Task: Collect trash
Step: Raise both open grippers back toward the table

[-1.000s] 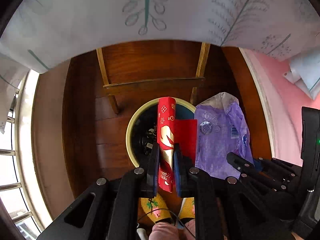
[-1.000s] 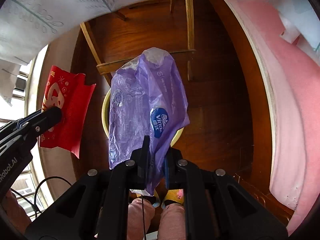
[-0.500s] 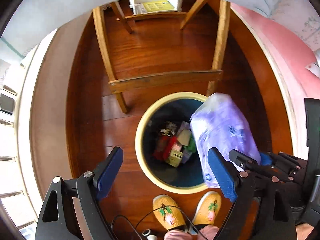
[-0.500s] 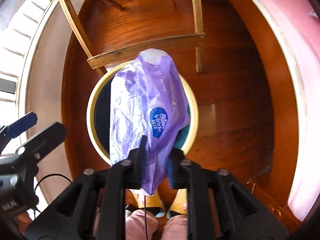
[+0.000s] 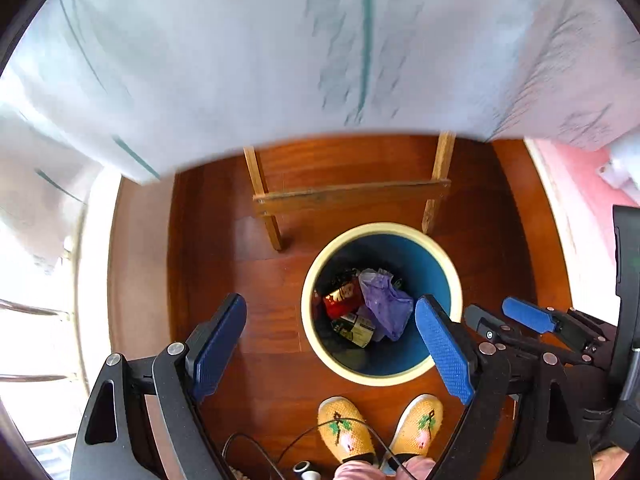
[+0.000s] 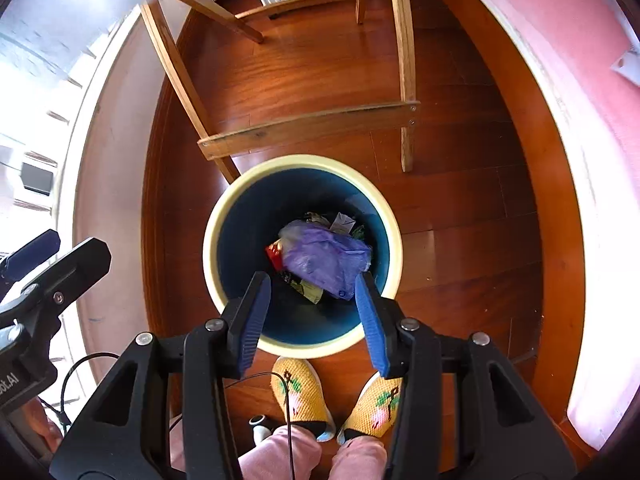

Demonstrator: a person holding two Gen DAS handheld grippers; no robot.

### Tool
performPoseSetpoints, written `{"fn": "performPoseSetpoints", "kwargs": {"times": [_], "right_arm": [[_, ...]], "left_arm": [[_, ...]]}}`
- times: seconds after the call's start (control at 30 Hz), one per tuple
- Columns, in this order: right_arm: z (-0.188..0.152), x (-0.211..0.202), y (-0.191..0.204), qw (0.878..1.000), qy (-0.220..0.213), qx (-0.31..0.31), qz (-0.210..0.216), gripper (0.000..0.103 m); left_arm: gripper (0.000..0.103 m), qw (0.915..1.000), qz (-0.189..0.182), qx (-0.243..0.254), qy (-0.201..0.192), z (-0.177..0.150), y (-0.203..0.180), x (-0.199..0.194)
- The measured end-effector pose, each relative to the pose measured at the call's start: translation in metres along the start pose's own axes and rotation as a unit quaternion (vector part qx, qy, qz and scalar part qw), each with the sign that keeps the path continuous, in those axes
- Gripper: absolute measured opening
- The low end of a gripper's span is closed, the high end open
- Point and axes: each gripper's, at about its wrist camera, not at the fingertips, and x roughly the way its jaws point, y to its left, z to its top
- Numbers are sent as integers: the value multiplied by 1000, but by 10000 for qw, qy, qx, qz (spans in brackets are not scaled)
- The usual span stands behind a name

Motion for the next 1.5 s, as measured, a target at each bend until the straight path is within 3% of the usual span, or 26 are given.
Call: {"fn": "performPoseSetpoints", "kwargs": {"times": [0.27,0.53,0.83,1.2,1.5], "right_arm": [[5,-111,24,9994,-322,-82,24,42],[5,-231,51,9969,-728,-285,132,47],[14,-341,88,9879,-1397,-649,167,50],[54,-435,118,9685,-2412,-599,116,55],[97,-446,119,9660,-2529,-533,83,62]], "left_arm": [[88,9996,-66,119,-234,27,1,-107],[88,9965,42,194,-814,49,15,-227],[88,9899,80,94,-1412,79,49,-332],[88,9792,41,129,-2023,110,84,-398],[88,9765,-39,-7,-2156,149,91,-400]]}}
